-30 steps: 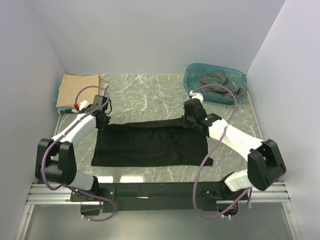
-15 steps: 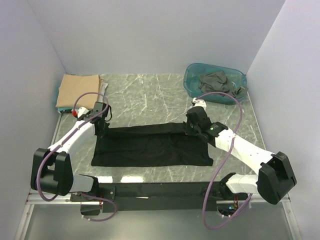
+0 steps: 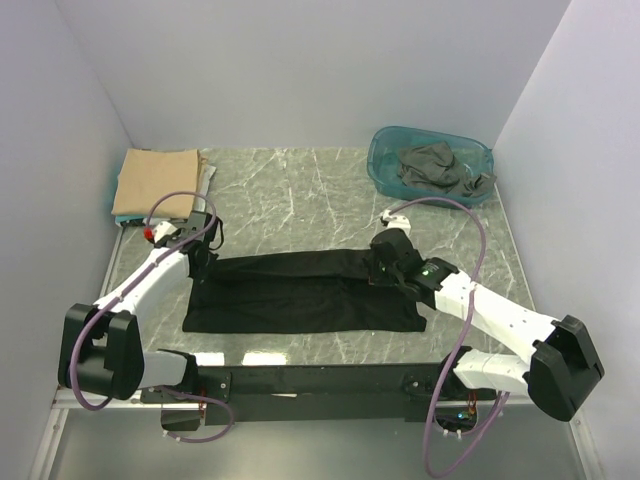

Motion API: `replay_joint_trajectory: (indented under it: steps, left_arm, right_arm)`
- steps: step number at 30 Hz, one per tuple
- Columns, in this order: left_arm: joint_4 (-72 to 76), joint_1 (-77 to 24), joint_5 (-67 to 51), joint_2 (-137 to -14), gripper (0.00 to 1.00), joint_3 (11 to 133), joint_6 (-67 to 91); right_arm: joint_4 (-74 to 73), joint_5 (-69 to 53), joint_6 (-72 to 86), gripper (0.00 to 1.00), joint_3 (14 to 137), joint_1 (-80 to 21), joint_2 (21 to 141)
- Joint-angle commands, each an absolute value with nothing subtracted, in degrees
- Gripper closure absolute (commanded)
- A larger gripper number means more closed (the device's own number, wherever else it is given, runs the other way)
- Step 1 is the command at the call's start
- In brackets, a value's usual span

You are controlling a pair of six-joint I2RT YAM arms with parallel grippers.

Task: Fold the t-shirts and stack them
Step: Fold the tshirt

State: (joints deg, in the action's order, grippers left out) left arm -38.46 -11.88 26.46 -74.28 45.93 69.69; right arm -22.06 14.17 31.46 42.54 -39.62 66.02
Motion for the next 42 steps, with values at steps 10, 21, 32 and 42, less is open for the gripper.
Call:
replay_joint_trajectory:
  steps: [10, 21, 32, 42]
  left_arm:
    - [-40.07, -12.22, 29.00, -72.69, 0.92, 42.10, 70.31]
    - [-49.13, -12.13, 32.34, -64.44, 0.01, 41.83, 73.74]
    - [-32.71, -12.22, 19.35, -65.29, 0.01, 44.83, 64.52]
    - [-25.04, -12.22, 13.53, -82.42, 0.01, 46.31, 60.47]
  right_arm:
    - [-21.80, 12.05, 36.21, 0.92, 38.15, -42.80, 66.09]
    - [-34.98, 6.68, 42.02, 0.15, 36.82, -48.87, 59.25]
    - [-24.28, 8.53, 30.86, 0.09, 48.77, -44.75, 67.11]
    - [-12.92, -6.06, 27.33, 0.09, 50.10, -37.09, 86.21]
